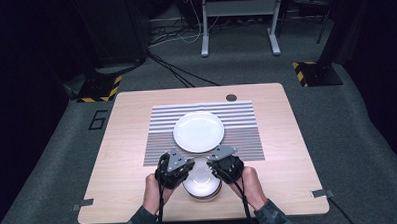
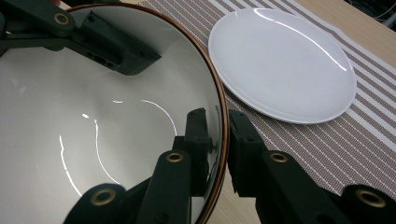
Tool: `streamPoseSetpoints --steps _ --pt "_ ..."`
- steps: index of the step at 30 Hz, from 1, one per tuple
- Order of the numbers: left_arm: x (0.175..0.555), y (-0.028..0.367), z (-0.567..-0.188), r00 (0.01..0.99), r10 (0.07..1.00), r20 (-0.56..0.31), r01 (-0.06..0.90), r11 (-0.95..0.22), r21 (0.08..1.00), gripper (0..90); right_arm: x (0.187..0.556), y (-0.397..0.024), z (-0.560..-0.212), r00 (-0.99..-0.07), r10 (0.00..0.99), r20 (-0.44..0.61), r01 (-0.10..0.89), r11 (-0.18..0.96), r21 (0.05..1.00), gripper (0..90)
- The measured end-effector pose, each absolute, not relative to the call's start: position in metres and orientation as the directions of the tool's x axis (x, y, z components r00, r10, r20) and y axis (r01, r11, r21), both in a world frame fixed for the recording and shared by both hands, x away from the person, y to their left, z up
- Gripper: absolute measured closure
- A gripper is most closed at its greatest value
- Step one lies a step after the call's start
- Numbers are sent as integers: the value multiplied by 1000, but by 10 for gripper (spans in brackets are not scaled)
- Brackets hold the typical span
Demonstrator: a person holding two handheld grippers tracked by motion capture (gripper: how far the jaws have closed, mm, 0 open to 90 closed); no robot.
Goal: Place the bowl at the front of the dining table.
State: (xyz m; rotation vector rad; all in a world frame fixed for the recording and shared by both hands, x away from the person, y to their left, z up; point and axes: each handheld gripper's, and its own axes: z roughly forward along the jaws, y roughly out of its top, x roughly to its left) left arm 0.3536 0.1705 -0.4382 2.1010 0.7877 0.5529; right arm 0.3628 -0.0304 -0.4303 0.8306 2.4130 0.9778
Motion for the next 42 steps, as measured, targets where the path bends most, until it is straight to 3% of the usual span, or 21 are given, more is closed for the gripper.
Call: streamPoseSetpoints --steps 42 --pt "348 169 -415 694 700 170 246 -453 857 820 352 -33 -404 -704 675 -221 266 539 799 828"
